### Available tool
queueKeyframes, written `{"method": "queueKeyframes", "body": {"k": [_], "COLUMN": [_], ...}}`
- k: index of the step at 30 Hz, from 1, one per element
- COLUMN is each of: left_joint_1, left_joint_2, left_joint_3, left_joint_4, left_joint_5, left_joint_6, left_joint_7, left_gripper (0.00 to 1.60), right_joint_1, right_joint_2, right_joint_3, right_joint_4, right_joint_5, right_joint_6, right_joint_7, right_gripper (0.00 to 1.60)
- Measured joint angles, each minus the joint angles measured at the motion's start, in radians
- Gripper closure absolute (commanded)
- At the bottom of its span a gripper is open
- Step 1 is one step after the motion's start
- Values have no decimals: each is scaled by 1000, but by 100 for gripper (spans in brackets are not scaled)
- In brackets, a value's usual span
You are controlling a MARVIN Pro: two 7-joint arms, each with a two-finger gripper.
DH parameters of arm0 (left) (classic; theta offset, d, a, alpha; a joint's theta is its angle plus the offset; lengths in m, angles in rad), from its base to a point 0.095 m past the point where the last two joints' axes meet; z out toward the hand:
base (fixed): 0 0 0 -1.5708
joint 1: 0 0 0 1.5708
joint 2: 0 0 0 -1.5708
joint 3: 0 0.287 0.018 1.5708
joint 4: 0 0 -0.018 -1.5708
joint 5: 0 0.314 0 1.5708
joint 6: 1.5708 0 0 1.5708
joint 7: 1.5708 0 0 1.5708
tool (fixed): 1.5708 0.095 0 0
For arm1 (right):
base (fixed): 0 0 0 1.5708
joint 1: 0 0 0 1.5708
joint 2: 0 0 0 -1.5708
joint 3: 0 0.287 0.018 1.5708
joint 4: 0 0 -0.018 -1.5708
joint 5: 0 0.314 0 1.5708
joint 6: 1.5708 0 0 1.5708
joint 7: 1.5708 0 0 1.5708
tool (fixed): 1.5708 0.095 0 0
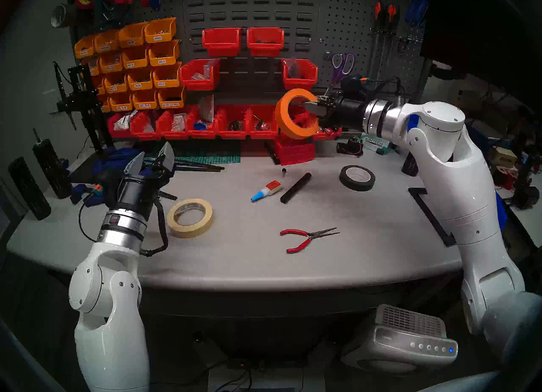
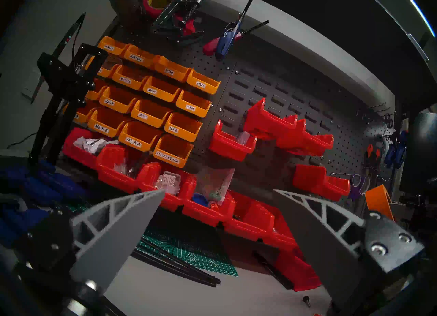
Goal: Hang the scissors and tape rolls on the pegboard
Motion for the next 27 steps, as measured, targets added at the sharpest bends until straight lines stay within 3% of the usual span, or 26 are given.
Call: {"method": "queueKeyframes", "body": {"k": [13, 27], "left_joint_1": [4, 9], "left_joint_2": [0, 1], "left_joint_3": [0, -1], "left_joint_4": [0, 0], "left_joint_5": [4, 4], "left_joint_6": [-3, -6], "left_joint_7": [0, -1], "left_gripper": [0, 0], "right_joint_1": [-174, -291], "right_joint_2": [-20, -75], "right_joint_3": [118, 161], "right_joint_4": [-99, -122], "right_joint_5": [-66, -119], "right_joint_6": [-148, -252], "right_joint_7": [-177, -293], "right_gripper": [160, 160]}}
